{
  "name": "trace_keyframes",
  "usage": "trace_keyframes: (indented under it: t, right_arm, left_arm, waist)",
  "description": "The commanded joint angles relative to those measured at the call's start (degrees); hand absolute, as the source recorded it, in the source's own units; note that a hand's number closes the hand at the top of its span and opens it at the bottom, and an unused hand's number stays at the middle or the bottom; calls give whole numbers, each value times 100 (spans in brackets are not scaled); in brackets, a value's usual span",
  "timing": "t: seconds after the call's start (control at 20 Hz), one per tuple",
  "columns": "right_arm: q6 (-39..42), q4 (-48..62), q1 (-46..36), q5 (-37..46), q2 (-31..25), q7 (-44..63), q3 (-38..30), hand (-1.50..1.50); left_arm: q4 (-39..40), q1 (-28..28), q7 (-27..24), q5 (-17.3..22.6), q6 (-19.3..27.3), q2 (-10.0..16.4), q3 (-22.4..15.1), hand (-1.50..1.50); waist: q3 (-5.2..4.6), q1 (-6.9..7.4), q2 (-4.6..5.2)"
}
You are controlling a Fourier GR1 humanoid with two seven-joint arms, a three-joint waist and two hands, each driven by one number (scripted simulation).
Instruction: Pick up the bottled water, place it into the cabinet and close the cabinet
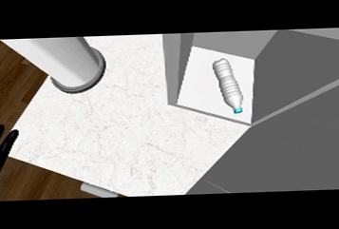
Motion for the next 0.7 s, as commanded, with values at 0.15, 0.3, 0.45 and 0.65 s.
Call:
trace_keyframes:
  t: [0.15,0.3,0.45,0.65]
  right_arm:
    - [-427,304,-590,-67,479,694,53,150]
    - [-456,497,-1007,33,510,976,-151,150]
    - [-492,803,-1475,37,638,1253,-254,150]
    - [-603,1297,-2094,-45,832,1740,-428,150]
  left_arm:
    - [78,-83,42,101,-61,61,106,-150]
    - [84,-49,78,80,-111,57,27,-150]
    - [123,-69,80,149,-140,78,96,-150]
    - [170,-132,66,132,-114,55,120,-150]
  waist:
    - [5,-62,-48]
    - [3,-30,-56]
    - [10,35,-60]
    - [24,-56,-95]
